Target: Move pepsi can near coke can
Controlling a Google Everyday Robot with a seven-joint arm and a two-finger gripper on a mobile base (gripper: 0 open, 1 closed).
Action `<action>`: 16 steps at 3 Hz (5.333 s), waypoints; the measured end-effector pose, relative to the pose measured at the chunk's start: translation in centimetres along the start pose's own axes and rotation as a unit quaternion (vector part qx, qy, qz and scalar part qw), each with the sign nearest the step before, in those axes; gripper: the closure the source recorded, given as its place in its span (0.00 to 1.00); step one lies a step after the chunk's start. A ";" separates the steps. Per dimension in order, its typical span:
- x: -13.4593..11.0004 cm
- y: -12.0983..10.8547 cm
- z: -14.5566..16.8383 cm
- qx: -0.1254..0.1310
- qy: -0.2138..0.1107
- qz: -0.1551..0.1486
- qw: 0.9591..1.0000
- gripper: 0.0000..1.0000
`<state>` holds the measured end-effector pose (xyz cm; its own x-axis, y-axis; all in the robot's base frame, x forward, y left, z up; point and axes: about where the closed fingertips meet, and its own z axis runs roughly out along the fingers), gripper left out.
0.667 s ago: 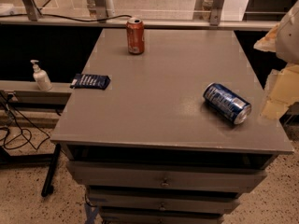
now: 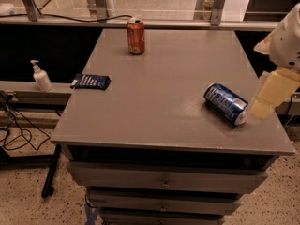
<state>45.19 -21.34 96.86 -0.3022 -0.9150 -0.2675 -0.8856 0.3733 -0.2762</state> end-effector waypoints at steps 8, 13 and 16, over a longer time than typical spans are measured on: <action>-1.2 -9.5 13.2 0.030 -0.045 0.161 0.985 1.00; -13.7 -19.3 14.8 0.087 -0.204 0.057 0.973 1.00; -21.8 -21.5 18.0 0.077 -0.287 0.001 0.955 1.00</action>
Offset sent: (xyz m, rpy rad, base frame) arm 0.1185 -0.0019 -0.1081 0.1464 -0.1415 -0.3122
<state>77.16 -6.68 92.04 -0.0212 -0.6953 -0.7184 -0.8096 0.4336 -0.3957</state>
